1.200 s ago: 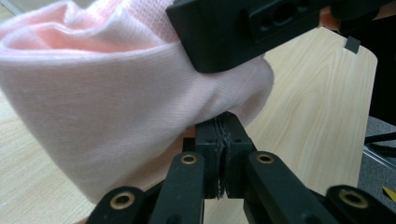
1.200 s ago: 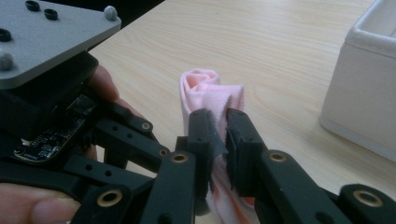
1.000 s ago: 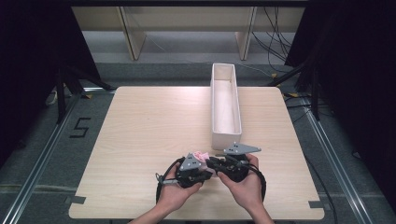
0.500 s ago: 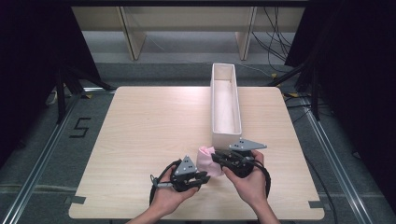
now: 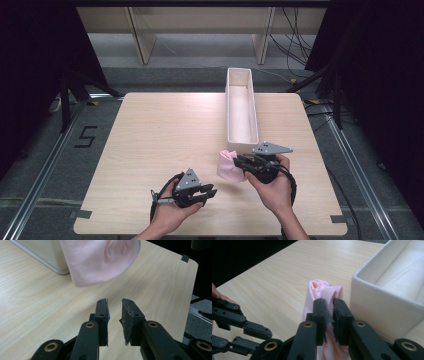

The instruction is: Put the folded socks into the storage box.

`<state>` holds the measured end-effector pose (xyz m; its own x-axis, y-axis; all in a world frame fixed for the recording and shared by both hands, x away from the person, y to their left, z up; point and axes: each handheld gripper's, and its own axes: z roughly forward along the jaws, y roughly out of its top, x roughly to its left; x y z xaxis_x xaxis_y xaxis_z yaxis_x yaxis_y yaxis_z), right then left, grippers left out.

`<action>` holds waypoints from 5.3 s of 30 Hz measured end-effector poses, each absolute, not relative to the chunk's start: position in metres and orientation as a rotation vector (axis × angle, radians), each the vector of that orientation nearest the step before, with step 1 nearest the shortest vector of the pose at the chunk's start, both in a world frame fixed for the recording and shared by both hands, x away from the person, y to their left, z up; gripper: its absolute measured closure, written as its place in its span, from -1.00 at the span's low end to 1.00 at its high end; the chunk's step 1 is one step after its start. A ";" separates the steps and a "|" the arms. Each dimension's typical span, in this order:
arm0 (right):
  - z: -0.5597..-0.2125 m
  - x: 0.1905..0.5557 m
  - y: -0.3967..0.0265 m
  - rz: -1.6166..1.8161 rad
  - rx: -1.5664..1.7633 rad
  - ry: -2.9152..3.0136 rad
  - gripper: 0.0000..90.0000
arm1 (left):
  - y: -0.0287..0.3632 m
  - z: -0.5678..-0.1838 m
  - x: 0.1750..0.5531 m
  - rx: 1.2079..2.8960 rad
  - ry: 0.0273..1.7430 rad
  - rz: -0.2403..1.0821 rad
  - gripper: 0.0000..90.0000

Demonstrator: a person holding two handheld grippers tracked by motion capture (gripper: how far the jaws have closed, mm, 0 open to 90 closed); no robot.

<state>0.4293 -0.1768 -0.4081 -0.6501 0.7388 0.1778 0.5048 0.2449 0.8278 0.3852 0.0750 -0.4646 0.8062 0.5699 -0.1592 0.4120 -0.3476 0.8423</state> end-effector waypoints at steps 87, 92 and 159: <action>-0.358 0.511 -0.201 1.270 1.079 2.110 0.80 | 0.086 -0.472 0.392 2.010 0.771 0.202 0.59; -0.361 0.514 -0.203 1.274 1.073 2.096 0.80 | 0.086 -0.470 0.396 2.010 0.775 0.219 0.59; -0.387 0.529 -0.199 1.226 1.013 2.140 0.80 | 0.084 -0.472 0.394 2.010 0.778 0.211 0.58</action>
